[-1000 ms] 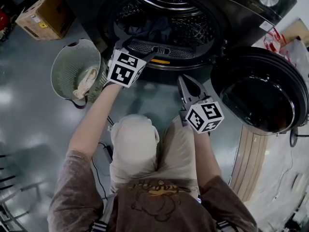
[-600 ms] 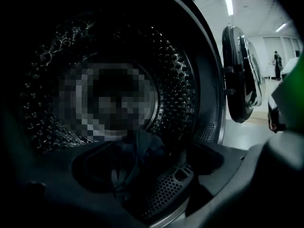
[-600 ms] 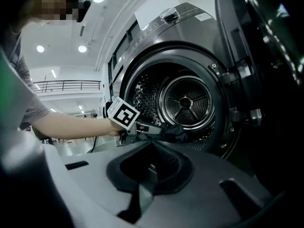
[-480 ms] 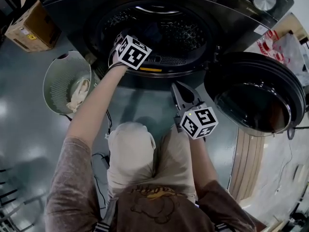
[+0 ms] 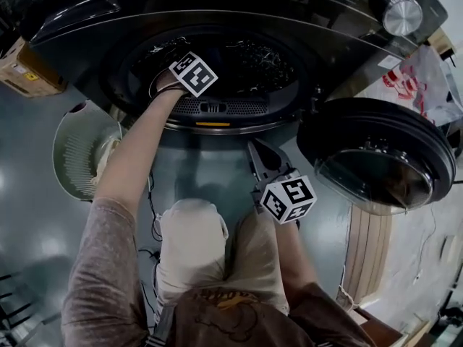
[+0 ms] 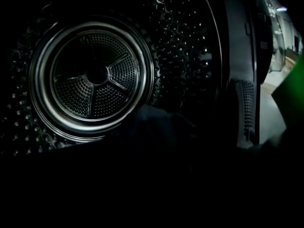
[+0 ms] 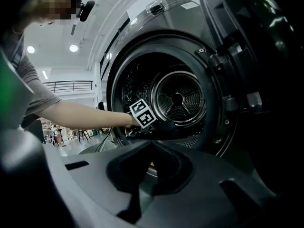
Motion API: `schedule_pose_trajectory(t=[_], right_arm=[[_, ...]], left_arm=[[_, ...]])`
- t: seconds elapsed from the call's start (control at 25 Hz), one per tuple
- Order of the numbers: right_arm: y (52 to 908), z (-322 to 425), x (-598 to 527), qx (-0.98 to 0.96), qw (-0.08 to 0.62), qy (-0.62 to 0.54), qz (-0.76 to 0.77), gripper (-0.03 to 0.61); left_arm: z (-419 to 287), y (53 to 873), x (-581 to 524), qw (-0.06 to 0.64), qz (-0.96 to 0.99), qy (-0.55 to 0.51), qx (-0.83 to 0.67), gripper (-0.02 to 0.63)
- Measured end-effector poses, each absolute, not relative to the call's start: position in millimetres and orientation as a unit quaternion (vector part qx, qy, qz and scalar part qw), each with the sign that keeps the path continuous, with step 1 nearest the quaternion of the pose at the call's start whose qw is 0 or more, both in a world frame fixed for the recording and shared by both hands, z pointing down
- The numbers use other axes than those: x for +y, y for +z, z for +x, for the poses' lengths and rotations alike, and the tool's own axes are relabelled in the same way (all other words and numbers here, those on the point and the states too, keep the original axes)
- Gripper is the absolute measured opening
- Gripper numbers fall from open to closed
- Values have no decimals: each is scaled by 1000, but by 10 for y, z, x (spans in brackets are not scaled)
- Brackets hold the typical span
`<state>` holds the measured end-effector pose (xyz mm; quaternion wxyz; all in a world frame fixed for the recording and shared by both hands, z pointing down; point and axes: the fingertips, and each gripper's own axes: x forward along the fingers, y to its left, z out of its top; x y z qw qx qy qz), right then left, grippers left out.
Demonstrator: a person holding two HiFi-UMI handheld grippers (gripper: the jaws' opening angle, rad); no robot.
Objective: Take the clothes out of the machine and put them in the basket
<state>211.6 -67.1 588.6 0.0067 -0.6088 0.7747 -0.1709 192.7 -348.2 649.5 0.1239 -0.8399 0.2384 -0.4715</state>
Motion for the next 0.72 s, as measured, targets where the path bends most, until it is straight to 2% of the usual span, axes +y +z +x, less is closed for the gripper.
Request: schedule_pose_trajectory(t=[0.4,0.72], right_arm=[[6015,2180,-805,764,6,-182,-619,-3],[6115,2138,-832,761,4,-187,-622,-3]], left_arm=[[1952,6875,-3826,127,-808,-536,210,520],[1922,7133,-3911,90,-798,-567,185,518]])
